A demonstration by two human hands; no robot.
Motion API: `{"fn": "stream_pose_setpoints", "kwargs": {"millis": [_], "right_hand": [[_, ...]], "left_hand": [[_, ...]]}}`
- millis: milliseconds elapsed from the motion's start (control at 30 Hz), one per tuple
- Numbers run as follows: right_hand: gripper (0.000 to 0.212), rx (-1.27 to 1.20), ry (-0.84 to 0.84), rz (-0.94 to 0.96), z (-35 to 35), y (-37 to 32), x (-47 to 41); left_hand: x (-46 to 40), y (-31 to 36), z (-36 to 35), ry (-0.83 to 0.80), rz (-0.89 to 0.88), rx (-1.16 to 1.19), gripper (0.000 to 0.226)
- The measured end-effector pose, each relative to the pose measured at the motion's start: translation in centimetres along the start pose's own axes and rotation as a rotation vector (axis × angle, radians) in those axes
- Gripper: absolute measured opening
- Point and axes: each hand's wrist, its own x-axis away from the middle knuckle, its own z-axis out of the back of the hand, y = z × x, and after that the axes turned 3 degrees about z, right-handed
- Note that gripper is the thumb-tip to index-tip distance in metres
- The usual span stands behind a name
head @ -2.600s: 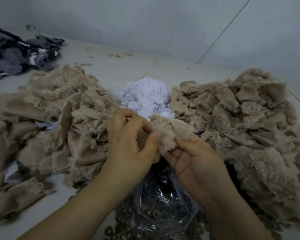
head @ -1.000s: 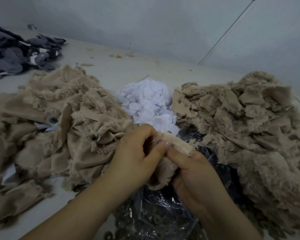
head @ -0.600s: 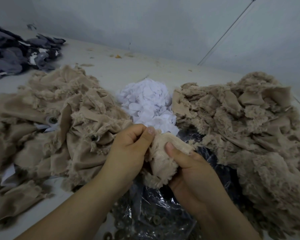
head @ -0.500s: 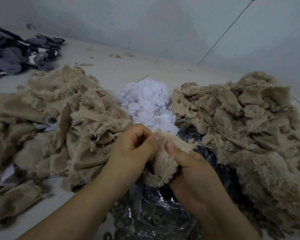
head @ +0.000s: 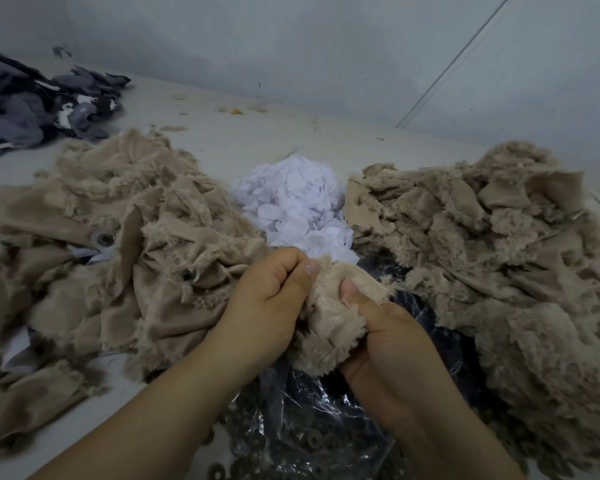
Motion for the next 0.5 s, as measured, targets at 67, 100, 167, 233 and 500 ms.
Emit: {"fn": "stream_pose_setpoints", "kwargs": {"millis": [67,100,167,233,500], "right_hand": [[0.046,0.014,-0.007,-0.002,0.11,0.07,-0.03],[0.046,0.017,-0.013,-0.005,0.14,0.11,-0.05],[0.046,0.011,-0.019,0.001,0.17,0.13,-0.09],[0.046,0.014,-0.036,0.034,0.13,0.21,-0.02],[0.039,-0.014,-0.113,-0.023,0.0,0.01,0.03]], "left_hand": [[0.12,-0.04,0.02,-0.024,-0.032,-0.008,0.038],[0.23,-0.08,0.05,-0.032,-0.042,-0.02,0.037],[0.39,-0.14,0.01,-0.029,-0.036,-0.027,0.031],[0.41,-0.16,-0.05,-0.02,0.0,0.026,0.024],[0.42,-0.27,-0.07,-0.048,0.124,0.274,0.027]]}}
